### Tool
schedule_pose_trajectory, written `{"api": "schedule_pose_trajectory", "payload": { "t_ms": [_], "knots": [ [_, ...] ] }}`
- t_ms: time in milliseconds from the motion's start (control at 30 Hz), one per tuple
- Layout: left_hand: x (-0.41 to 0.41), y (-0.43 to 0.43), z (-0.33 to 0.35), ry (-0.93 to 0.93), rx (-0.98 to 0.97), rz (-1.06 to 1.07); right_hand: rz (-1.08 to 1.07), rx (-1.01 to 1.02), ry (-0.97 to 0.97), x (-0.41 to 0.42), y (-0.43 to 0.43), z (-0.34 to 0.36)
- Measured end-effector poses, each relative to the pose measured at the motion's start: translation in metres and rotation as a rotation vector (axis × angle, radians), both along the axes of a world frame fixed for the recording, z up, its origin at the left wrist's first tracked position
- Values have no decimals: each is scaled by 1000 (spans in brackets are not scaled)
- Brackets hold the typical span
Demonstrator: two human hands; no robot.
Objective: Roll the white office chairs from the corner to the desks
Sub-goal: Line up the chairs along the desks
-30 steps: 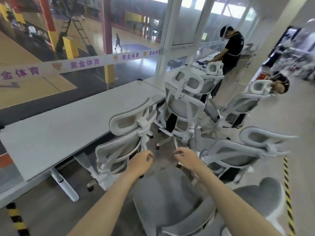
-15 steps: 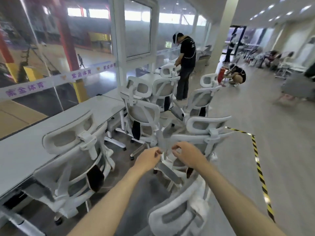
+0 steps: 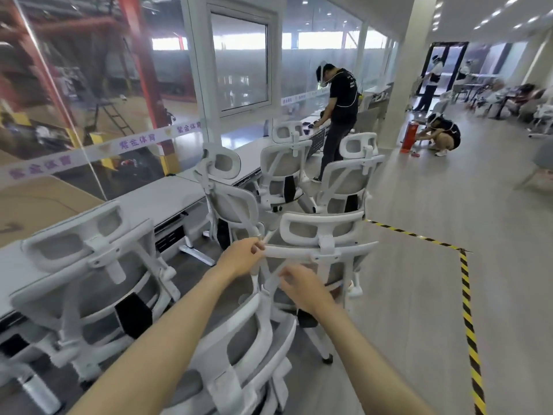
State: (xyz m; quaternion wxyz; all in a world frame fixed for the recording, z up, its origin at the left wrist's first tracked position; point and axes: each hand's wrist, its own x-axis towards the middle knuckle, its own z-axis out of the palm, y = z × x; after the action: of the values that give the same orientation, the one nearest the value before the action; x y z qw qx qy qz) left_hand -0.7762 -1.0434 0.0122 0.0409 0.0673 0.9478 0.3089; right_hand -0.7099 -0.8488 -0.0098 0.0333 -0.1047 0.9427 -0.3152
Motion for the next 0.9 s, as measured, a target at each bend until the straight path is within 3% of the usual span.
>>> {"api": "schedule_pose_trajectory", "payload": {
  "t_ms": [367, 733, 900],
  "knots": [
    [-55, -10, -32, -29, 3, 250, 233, -43, -88, -99, 4, -44],
    [60, -61, -11, -173, -165, 543, 685, -180, -175, -93, -36, -72],
    [148, -59, -13, -241, -190, 808, 467, -411, -378, -52, -13, -94]
  ]
}}
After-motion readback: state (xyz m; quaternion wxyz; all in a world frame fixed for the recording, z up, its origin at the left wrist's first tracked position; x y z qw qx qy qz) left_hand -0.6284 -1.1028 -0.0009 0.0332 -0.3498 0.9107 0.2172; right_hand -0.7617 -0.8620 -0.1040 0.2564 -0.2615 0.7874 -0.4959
